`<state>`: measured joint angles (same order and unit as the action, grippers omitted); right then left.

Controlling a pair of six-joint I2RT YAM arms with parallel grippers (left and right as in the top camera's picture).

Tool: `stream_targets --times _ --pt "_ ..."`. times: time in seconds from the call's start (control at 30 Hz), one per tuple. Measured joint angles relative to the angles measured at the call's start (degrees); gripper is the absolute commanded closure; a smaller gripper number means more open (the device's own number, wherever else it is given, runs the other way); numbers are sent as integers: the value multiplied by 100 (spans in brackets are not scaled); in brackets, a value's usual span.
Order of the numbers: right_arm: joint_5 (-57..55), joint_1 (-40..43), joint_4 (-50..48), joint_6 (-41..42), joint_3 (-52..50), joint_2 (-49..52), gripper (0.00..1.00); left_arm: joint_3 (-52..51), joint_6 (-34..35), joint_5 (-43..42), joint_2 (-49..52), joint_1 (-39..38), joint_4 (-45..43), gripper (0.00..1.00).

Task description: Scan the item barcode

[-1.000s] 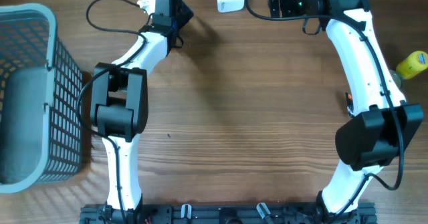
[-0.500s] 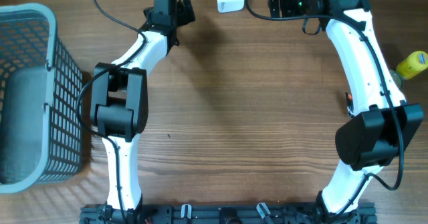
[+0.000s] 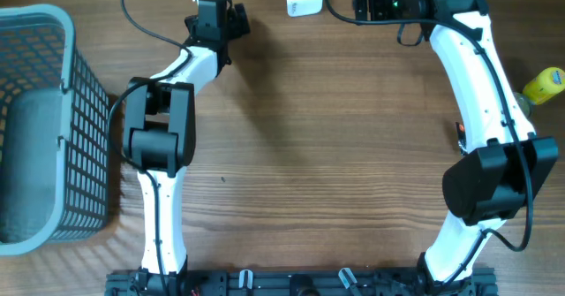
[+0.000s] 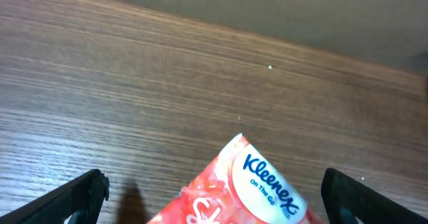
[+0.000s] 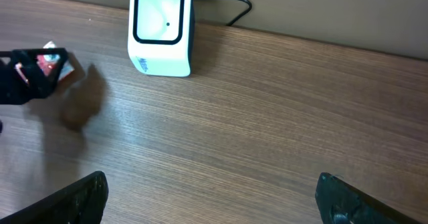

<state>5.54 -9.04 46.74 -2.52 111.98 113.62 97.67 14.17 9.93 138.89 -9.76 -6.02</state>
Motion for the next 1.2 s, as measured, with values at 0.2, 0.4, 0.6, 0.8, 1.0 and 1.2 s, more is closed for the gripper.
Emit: stream_targets --times 0.2,0.4,0.6,0.8,1.0,1.2 --pt "2 -68 105 63 0 0 0 2 -59 -42 11 -46 192 2" --pt "2 -68 328 101 0 0 0 4 -448 -162 11 -339 529 15" --pt "2 -68 407 101 0 0 0 168 -603 -144 7 -452 1080 28" --pt "2 -68 407 101 0 0 0 221 -647 -114 -70 -444 1506 44" --pt "2 -68 407 101 0 0 0 216 -645 -85 -131 -437 1665 56" --pt "2 -68 404 101 0 0 0 205 -629 -15 -131 -444 1628 0"
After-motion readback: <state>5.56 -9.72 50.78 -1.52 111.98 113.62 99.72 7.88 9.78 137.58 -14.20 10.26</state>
